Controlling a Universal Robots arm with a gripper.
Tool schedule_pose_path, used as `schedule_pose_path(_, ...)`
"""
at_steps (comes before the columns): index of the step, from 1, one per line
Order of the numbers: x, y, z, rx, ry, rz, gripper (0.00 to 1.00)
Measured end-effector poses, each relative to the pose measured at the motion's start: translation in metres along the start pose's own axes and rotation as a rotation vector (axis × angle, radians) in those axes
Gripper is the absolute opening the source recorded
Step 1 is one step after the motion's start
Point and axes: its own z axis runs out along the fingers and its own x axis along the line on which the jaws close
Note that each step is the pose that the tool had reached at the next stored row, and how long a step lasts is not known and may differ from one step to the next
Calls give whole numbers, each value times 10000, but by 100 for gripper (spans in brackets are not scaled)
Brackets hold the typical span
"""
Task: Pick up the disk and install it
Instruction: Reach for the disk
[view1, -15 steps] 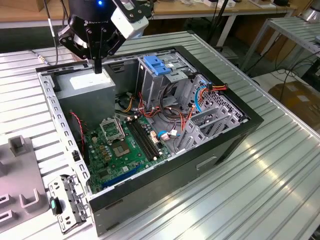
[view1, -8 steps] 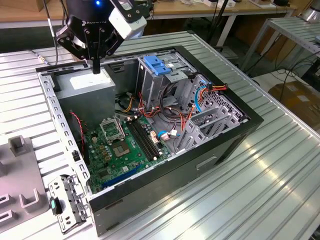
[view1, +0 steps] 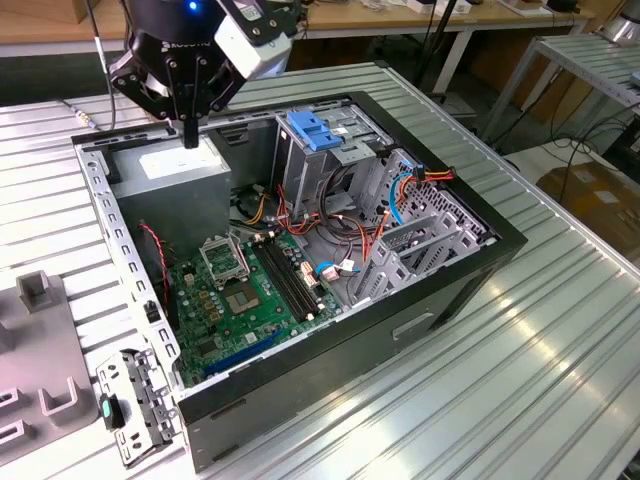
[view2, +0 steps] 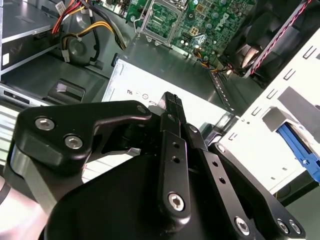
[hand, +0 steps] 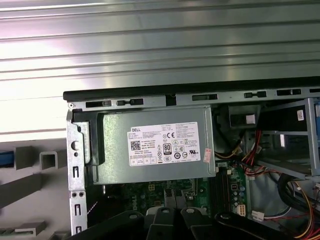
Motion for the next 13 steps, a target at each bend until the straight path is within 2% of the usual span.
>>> schedule_pose_path(13,45,-3,-1,1,0,0,11)
